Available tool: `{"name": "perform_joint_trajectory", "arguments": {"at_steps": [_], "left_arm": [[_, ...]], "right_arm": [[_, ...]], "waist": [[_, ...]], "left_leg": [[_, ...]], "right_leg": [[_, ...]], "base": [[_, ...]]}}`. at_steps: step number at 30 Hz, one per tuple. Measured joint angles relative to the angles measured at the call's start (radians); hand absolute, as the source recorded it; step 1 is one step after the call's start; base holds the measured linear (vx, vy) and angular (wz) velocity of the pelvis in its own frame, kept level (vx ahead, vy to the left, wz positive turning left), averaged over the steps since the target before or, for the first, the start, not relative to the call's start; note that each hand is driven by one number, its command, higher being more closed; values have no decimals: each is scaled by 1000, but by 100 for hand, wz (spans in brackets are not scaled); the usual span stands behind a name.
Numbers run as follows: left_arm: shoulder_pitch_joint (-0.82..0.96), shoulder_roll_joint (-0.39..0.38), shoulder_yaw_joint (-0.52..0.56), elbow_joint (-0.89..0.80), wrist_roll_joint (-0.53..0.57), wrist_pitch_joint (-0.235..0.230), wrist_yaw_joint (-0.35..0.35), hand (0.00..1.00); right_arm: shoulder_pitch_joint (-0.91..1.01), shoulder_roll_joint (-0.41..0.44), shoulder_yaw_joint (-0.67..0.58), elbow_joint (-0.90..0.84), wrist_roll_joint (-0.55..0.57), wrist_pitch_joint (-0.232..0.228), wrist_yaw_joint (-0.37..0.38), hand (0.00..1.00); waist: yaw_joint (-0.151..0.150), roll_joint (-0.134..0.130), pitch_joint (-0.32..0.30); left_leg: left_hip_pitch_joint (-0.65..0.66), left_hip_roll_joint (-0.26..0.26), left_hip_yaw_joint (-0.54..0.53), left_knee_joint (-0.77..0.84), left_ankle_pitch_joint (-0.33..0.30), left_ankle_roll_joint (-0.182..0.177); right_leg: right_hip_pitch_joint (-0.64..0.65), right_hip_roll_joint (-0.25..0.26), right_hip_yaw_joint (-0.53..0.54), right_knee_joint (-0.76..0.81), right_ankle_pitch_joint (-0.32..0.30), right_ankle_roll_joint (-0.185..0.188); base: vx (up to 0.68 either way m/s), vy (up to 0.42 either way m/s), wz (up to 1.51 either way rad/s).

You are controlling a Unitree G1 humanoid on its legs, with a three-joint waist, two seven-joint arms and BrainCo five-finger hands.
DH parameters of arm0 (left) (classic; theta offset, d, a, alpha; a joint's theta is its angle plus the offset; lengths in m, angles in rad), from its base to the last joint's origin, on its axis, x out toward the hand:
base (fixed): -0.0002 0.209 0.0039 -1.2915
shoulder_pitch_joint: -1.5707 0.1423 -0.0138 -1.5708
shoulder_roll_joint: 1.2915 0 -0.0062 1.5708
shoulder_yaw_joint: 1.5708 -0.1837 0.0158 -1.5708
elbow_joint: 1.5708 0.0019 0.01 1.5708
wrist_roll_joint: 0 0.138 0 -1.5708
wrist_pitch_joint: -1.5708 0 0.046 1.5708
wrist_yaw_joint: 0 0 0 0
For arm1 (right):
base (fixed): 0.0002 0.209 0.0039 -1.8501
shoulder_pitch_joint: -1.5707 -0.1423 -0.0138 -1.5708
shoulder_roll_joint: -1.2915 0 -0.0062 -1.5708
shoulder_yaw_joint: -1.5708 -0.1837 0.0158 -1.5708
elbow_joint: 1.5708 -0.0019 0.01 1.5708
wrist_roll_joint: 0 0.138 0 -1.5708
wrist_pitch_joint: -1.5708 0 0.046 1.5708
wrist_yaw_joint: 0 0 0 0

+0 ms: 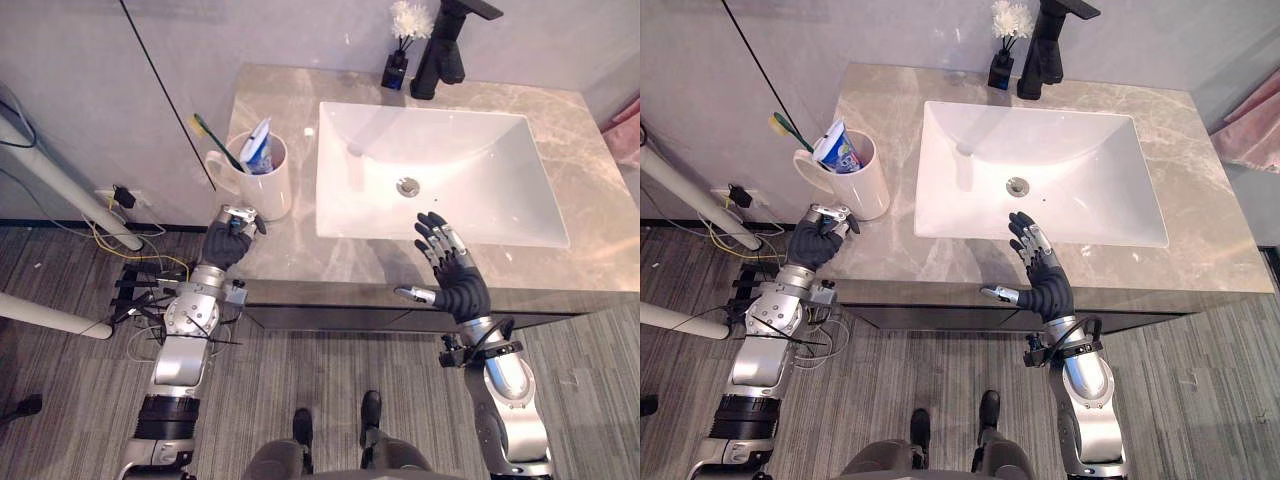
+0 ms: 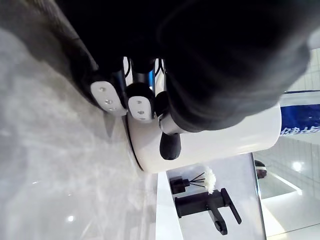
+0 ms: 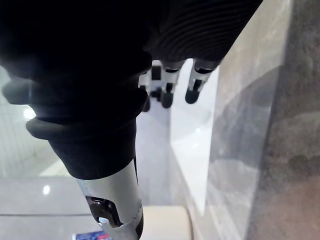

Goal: Organize washtable

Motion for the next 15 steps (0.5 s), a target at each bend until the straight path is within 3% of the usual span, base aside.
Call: {"name": "perform_joint_trajectory", "arguments": {"at_steps": [15], "left_arm": [[-101, 2, 1, 31, -3, 15, 67, 100]], "right_arm": [[1, 0, -4, 0, 6, 7, -21, 0]], "waist": [[-5, -3, 34]], "left_leg": [[-31, 0, 22, 17, -5, 6]], "right_leg": [[-33, 1, 23, 0, 14, 0]], "base": [[2, 0, -3]]}}
